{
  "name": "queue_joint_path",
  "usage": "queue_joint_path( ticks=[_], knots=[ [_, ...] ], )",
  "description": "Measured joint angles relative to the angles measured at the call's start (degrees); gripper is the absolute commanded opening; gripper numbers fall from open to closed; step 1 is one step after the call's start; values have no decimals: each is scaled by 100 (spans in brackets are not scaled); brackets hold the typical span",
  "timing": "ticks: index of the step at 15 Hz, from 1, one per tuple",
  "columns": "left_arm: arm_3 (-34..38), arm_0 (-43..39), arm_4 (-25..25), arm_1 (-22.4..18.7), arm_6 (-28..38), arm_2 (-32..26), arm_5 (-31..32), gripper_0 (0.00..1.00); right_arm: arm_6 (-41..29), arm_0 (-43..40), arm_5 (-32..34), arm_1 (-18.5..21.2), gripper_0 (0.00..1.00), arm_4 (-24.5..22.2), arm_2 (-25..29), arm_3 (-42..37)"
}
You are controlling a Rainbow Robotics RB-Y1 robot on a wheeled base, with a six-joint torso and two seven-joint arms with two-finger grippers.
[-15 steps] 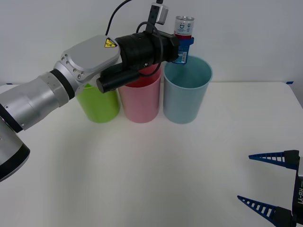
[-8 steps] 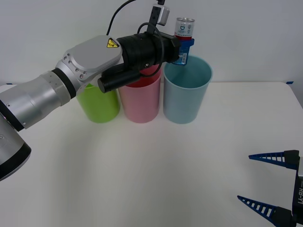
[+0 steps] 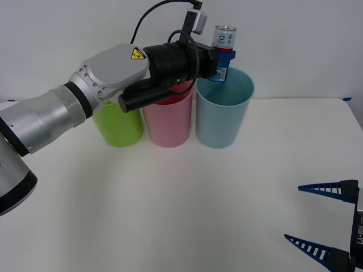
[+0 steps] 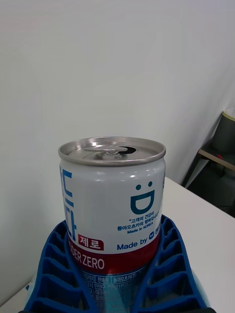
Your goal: Put cans in the blue bin and PET bottles in the pink bin and trash in the green bin.
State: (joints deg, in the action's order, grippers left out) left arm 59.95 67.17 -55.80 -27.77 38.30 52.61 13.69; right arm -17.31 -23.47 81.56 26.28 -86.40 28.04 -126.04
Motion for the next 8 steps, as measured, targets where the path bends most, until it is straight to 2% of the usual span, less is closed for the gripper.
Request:
queue_joint_path(
  ticks=[1,2,3,5,6,7,8],
  knots=[
    [1,6,-1,0,26,3,0,1,0,0,0,0,100,0,0,0],
    [5,5,-4,0,56,4,0,19,0,0,0,0,100,0,0,0],
    [4,3,-9,0,94,4,0,31,0,0,0,0,100,0,0,0],
    [0,5,-16,0,188,4,-4,36,0,0,0,0,100,0,0,0],
    [-1,1,-29,0,230,4,-5,55,0,0,0,0,100,0,0,0],
    [-1,3,-35,0,270,4,-5,90,0,0,0,0,100,0,0,0],
    [-1,16,-36,-3,315,4,-3,100,0,0,0,0,100,0,0,0]
  ],
)
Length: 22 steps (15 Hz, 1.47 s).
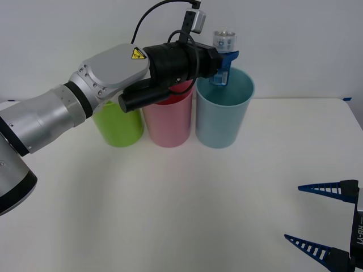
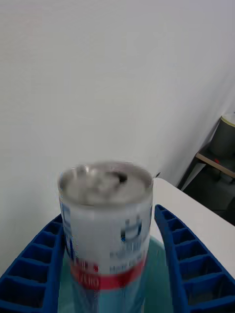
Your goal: Put cans in the blue bin and PET bottles in the pink bin and trash in the green bin.
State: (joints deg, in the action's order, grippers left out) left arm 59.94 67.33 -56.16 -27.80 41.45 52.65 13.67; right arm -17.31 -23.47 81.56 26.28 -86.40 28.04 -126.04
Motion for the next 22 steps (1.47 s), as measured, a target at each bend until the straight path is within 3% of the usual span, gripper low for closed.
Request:
queue_joint_path(
  ticks=[14,22],
  knots=[
    [29,181,154,-27,167,-6,-156,100,0,0,0,0,100,0,0,0],
    [194,195,1076,-128,-809,-1137,616,100,0,0,0,0,100,0,0,0]
  ],
)
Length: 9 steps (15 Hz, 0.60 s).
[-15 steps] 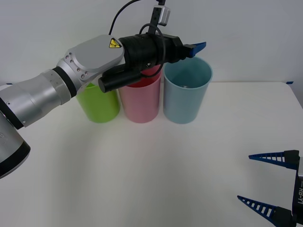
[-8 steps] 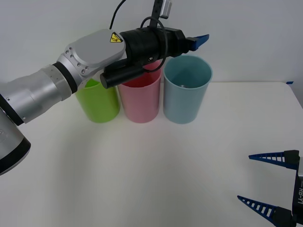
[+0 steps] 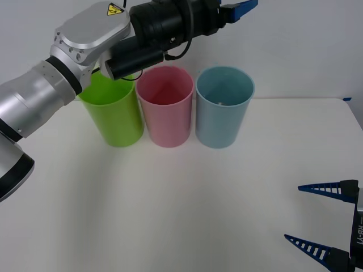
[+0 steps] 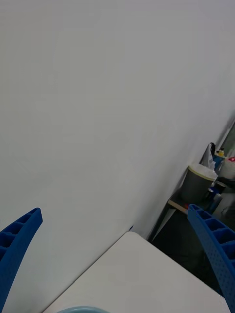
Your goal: Put cans in the blue bin and PET bottles in the pink bin and trash in the green bin.
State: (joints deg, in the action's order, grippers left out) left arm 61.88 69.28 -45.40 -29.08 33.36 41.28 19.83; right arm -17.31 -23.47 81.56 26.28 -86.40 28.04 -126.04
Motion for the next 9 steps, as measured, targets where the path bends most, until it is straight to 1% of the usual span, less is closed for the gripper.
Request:
queue_joint_path(
  ticks=[2,4,7,9],
  knots=[
    [63,-44,193,-120,-82,-244,303,100,0,0,0,0,100,0,0,0],
    [320,-217,371,-372,-135,-379,504,100,0,0,0,0,100,0,0,0],
    [930,-822,357,-790,-92,-1174,1351,100,0,0,0,0,100,0,0,0],
    [1543,-1438,348,-1119,-76,-1721,1681,100,0,0,0,0,100,0,0,0]
  ],
)
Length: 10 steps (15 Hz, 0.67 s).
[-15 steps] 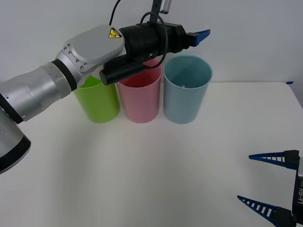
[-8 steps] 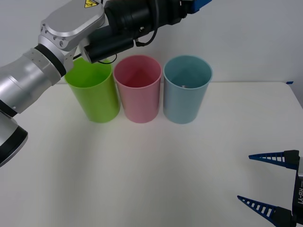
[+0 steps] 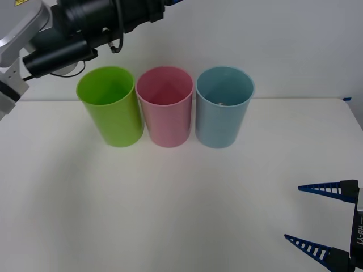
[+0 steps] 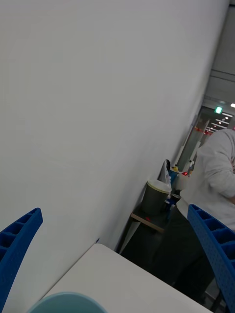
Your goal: Put cans in the blue bin and PET bottles in the pink bin and trash in the green bin.
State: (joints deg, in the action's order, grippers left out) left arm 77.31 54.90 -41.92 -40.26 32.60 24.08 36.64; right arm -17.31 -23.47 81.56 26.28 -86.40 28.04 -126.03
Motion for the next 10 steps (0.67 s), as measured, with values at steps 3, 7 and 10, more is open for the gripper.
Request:
queue_joint_path(
  ticks=[3,7,10],
  knots=[
    [809,-964,-21,-368,-138,-802,437,100,0,0,0,0,100,0,0,0],
    [1765,-2360,-394,-517,-384,-1855,1104,100,0,0,0,0,100,0,0,0],
    [2303,-3351,-668,-518,-488,-2533,1730,100,0,0,0,0,100,0,0,0]
  ],
)
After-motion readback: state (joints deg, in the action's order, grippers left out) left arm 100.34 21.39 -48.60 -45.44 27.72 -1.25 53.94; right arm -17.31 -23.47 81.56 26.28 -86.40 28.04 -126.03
